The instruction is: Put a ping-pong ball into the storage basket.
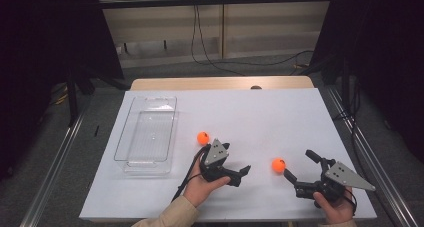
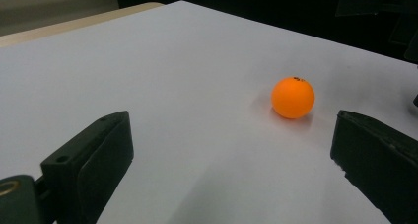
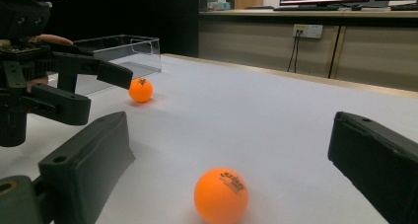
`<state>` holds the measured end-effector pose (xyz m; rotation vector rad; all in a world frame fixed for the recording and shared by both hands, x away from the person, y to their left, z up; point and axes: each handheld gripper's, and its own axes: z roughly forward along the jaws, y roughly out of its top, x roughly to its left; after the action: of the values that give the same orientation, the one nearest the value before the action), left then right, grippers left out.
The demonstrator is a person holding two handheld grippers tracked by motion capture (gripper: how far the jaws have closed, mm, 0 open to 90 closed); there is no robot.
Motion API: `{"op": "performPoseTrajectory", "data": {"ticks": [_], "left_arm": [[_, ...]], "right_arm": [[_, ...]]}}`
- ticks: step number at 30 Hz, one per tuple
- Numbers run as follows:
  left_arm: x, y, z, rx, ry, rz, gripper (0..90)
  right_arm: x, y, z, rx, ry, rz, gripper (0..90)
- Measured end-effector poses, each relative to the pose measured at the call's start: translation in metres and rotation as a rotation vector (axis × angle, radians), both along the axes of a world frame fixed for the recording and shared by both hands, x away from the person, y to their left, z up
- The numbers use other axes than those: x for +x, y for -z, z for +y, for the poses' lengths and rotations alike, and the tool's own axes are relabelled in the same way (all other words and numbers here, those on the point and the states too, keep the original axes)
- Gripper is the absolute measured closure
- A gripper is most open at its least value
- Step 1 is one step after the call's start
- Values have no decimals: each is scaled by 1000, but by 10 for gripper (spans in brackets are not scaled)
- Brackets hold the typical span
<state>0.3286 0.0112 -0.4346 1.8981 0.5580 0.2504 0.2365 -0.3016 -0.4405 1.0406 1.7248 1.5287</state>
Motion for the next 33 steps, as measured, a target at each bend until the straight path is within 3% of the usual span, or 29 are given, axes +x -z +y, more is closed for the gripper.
{"op": "performPoseTrajectory", "data": {"ticks": [33], "left_arm": [[1, 0, -9, 28, 17, 3, 30]], "right_arm": [[0, 0, 0, -1, -1, 1, 21]]}}
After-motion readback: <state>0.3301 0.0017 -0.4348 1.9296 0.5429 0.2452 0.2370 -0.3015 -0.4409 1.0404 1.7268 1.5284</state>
